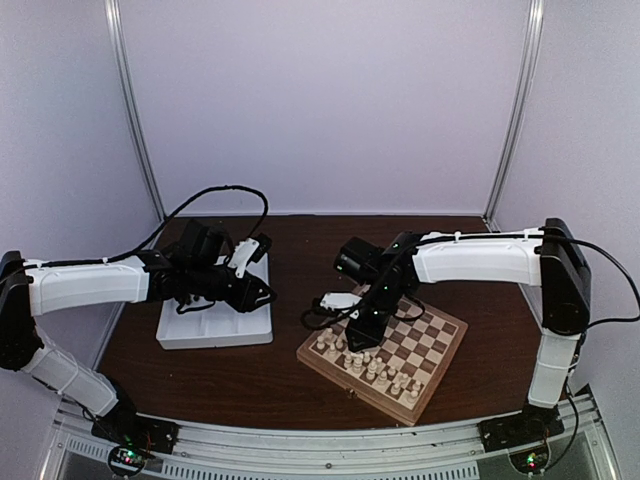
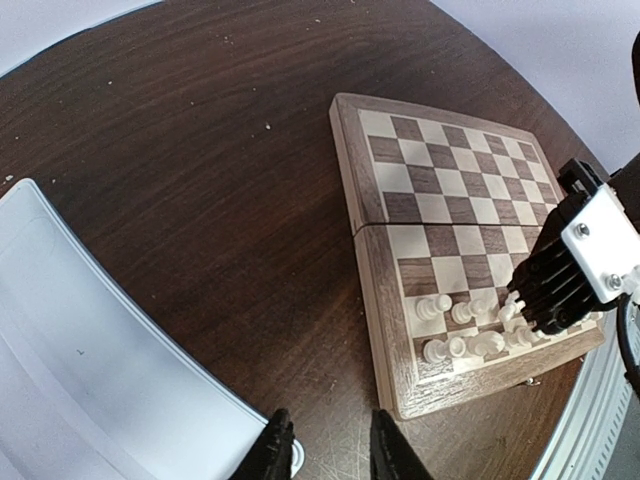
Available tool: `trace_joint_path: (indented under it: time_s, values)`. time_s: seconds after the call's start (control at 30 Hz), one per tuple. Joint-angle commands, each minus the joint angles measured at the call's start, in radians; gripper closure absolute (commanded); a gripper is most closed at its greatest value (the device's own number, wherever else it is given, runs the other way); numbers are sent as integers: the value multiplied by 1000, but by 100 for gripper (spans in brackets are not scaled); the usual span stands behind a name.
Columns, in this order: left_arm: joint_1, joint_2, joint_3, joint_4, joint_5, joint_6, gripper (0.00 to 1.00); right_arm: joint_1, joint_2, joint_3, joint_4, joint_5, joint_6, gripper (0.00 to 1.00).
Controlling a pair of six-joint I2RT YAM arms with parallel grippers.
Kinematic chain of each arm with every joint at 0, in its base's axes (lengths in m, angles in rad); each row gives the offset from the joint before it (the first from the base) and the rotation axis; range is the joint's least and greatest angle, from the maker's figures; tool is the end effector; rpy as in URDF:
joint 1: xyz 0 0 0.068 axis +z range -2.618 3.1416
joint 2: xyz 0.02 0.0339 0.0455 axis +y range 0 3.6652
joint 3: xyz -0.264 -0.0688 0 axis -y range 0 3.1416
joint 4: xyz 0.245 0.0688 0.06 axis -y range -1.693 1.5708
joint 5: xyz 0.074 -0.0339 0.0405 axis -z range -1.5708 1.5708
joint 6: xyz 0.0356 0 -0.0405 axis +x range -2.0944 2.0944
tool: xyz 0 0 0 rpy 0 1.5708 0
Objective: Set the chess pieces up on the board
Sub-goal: Pick up the chess piece from the chessboard.
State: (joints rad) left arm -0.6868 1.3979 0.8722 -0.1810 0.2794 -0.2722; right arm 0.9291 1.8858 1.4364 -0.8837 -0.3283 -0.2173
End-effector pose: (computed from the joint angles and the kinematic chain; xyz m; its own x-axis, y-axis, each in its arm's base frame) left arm 0.2249 -0.1971 0.2322 -0.6911 0.2325 -0.6844 0.6083 0.6985 -0.3769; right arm 0.2146 0.3064 0.2074 -0.3948 -0.8693 -0.2975 -0.9103 0.3260 0.2552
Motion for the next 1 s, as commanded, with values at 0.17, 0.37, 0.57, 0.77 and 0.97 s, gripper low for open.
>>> trace_joint_path:
  time_s: [0.17,0.37,0.57,0.77,0.97]
  values:
    - [7,-4,-9,42,0,-4,73,-6,35,42,-31,-18,-26,76]
    - [7,-1,-7,44,0,-4,72,-6,51,45,-34,-20,-28,76]
    - [7,2,-6,44,-2,-4,73,-6,61,48,-31,-22,-30,76]
    - [7,5,-6,44,0,-6,72,-6,70,50,-31,-23,-33,77]
    - [8,4,-5,43,-3,-5,72,-6,83,58,-33,-26,-36,77]
